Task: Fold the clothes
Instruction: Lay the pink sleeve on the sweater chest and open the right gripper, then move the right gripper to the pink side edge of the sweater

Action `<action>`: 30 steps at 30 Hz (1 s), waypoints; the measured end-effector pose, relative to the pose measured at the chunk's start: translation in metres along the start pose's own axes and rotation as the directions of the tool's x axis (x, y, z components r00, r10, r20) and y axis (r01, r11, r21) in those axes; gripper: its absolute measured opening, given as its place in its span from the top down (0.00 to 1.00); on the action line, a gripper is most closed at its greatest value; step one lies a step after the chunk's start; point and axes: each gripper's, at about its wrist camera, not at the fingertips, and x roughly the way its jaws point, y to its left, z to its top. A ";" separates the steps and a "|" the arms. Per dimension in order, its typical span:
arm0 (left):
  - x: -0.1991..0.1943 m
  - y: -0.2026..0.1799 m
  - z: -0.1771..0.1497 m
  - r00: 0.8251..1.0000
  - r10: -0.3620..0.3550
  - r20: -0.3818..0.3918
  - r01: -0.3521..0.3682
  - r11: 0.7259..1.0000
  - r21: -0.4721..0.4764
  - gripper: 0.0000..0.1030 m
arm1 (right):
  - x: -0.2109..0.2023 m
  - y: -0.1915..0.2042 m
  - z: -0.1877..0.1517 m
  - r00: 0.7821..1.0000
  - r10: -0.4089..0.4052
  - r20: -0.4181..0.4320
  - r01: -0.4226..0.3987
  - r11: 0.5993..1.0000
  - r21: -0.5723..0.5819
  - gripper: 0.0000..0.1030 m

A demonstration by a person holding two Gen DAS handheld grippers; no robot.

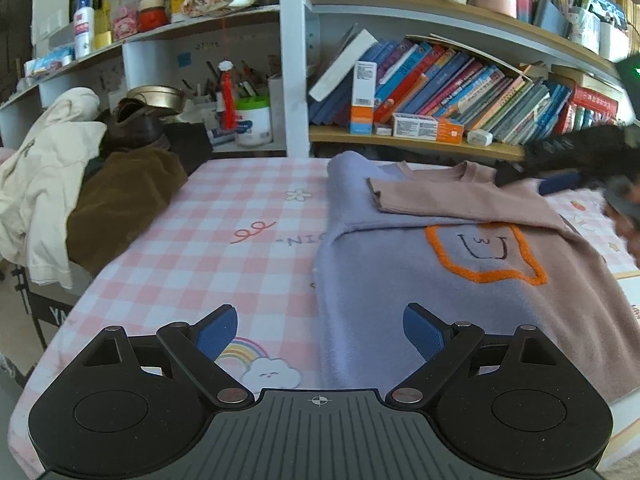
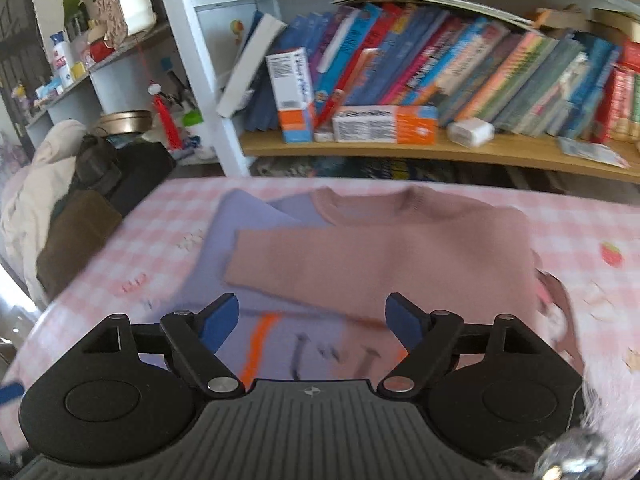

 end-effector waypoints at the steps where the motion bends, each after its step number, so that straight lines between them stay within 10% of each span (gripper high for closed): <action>1: 0.002 -0.003 0.000 1.000 -0.006 -0.003 0.006 1.000 0.005 0.10 | -0.007 -0.004 -0.007 1.000 -0.012 0.001 0.012 1.000 -0.002 0.22; 19: 0.016 -0.065 0.008 0.997 -0.059 -0.040 0.061 0.997 0.045 0.10 | -0.117 -0.049 -0.115 0.957 -0.288 0.031 0.281 0.949 0.140 0.17; 30: -0.013 -0.123 -0.007 0.994 -0.092 -0.060 0.099 0.988 0.116 0.10 | -0.167 -0.073 -0.154 0.964 -0.266 0.015 0.260 0.953 0.155 0.14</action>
